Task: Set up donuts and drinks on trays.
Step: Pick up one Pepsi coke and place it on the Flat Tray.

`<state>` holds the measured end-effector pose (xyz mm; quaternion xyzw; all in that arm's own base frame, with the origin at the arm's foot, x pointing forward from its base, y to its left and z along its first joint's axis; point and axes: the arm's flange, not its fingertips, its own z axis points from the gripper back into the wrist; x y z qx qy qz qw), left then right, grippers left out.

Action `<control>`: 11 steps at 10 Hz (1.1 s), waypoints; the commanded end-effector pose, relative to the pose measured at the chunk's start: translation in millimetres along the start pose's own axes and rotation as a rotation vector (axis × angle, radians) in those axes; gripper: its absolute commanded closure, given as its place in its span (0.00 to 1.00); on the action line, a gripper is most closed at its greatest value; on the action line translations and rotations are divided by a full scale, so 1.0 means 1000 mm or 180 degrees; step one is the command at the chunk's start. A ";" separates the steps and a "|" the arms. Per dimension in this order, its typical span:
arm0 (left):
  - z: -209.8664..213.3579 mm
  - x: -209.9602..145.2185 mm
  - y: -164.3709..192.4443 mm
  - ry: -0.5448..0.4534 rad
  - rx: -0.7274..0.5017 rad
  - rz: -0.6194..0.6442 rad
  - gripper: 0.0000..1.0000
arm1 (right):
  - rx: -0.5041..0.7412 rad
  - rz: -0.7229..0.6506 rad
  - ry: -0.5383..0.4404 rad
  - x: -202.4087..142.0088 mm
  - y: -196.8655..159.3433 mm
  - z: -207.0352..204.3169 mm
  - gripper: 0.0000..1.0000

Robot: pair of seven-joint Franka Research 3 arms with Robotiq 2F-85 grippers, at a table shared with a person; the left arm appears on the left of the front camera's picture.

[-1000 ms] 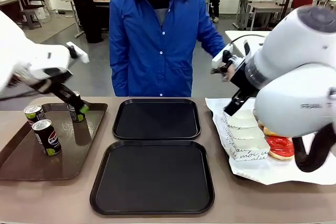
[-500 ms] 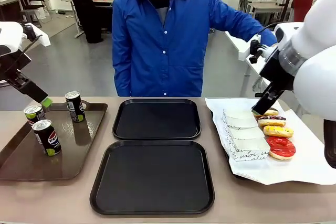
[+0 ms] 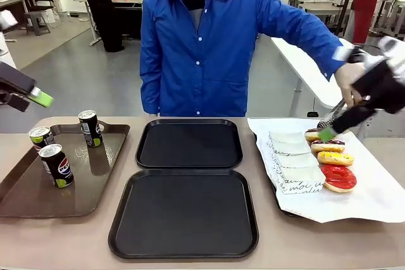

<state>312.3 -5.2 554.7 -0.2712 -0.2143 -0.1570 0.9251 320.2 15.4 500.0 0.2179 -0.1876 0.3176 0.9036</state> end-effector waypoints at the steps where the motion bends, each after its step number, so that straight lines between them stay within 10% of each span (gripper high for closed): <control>1: 0.023 0.003 0.032 0.0020 -0.0514 0.1081 0.00 | 0.0971 -0.1354 -0.0045 -0.023 -0.047 0.025 0.00; 4: 0.034 -0.009 0.103 -0.0059 -0.0609 0.1762 0.00 | 0.1503 -0.2059 -0.0417 -0.064 -0.123 0.042 0.00; 11: 0.079 -0.065 0.217 -0.0527 -0.1534 0.2665 0.00 | 0.1855 -0.2321 -0.0744 -0.148 -0.163 0.091 0.00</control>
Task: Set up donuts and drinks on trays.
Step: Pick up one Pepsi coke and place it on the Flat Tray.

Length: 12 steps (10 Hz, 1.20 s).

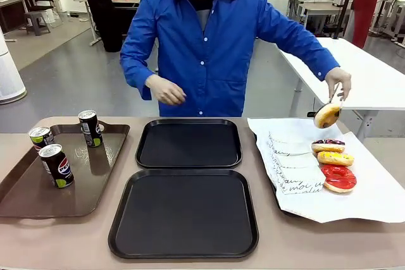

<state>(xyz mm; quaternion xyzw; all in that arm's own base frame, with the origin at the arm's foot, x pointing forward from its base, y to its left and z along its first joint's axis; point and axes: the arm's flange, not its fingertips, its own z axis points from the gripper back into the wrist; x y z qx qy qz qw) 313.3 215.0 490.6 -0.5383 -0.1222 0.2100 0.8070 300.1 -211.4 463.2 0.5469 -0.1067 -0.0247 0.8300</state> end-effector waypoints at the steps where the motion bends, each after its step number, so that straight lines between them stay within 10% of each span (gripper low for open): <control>1: 0.011 0.014 0.006 0.0019 -0.0095 0.0040 0.00 | -0.0057 0.0002 -0.0070 -0.001 -0.008 0.012 0.00; 12: 0.014 0.008 0.013 -0.0004 -0.0065 0.0071 0.00 | -0.0044 -0.0058 -0.0125 -0.007 -0.009 0.015 0.00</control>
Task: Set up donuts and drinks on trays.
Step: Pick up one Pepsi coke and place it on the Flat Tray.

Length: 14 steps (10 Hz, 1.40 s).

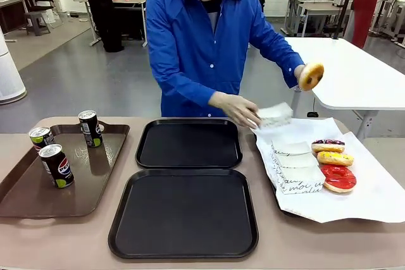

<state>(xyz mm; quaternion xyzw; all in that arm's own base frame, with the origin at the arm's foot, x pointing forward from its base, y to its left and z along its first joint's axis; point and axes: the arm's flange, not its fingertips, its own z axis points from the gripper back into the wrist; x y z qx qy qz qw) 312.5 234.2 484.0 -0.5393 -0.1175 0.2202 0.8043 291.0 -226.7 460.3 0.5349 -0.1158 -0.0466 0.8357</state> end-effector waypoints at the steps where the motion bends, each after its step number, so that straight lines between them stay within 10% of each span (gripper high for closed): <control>1: 0.001 -0.001 0.000 0.0008 -0.0065 -0.0002 0.00 | 0.0053 0.0016 -0.0002 0.000 -0.001 0.001 0.00; 6: 0.000 0.000 0.000 0.0000 0.0003 0.0001 0.00 | 0.0053 0.0016 -0.0002 0.000 -0.001 0.001 0.00; 10: -0.086 -0.037 -0.113 0.0146 0.1682 -0.0807 0.00 | 0.0053 0.0016 -0.0002 0.000 -0.001 0.001 0.00; 14: -0.192 -0.066 -0.114 0.0195 0.3177 -0.1131 0.00 | 0.0053 0.0016 -0.0002 0.000 -0.001 0.001 0.00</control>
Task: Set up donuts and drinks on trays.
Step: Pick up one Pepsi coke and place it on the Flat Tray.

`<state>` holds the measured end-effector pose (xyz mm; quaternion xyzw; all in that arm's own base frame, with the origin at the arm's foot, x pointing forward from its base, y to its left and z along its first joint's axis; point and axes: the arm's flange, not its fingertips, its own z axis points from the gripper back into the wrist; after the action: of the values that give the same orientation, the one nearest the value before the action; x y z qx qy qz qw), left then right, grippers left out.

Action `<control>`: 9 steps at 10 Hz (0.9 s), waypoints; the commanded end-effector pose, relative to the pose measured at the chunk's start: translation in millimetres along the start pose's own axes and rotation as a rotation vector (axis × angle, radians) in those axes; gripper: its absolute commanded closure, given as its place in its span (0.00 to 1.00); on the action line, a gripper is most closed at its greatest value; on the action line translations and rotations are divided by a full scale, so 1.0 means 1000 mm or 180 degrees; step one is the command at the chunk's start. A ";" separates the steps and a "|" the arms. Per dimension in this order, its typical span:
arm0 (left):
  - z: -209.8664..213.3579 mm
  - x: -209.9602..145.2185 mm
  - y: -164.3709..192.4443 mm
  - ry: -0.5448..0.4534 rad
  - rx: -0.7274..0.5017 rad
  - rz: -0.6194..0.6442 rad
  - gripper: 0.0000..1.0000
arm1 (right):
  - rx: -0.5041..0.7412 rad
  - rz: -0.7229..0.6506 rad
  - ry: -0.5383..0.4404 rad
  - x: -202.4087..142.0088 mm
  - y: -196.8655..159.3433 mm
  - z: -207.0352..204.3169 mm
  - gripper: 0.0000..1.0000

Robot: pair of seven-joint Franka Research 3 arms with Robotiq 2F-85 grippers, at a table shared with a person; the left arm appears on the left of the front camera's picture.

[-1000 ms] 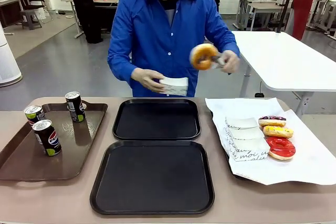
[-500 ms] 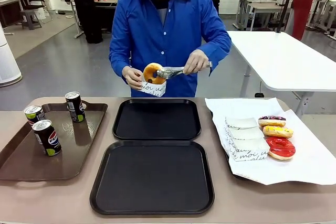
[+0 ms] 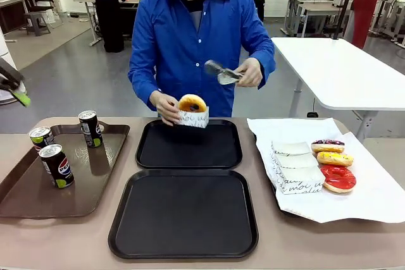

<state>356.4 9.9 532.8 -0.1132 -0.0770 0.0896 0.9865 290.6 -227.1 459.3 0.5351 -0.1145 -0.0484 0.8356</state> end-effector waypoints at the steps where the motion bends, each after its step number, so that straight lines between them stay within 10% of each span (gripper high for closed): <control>1: -0.028 0.013 -0.012 0.0131 0.0461 -0.0047 0.00 | 0.0053 0.0030 -0.0002 0.000 0.000 0.001 0.00; 9: -0.060 0.011 -0.040 0.0159 0.0600 -0.0303 0.00 | 0.0053 0.0030 -0.0002 0.000 0.000 0.001 0.00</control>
<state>384.5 -37.9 486.2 -0.0251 -0.0545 0.0451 0.9972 290.6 -227.0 459.2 0.5353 -0.1143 -0.0484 0.8355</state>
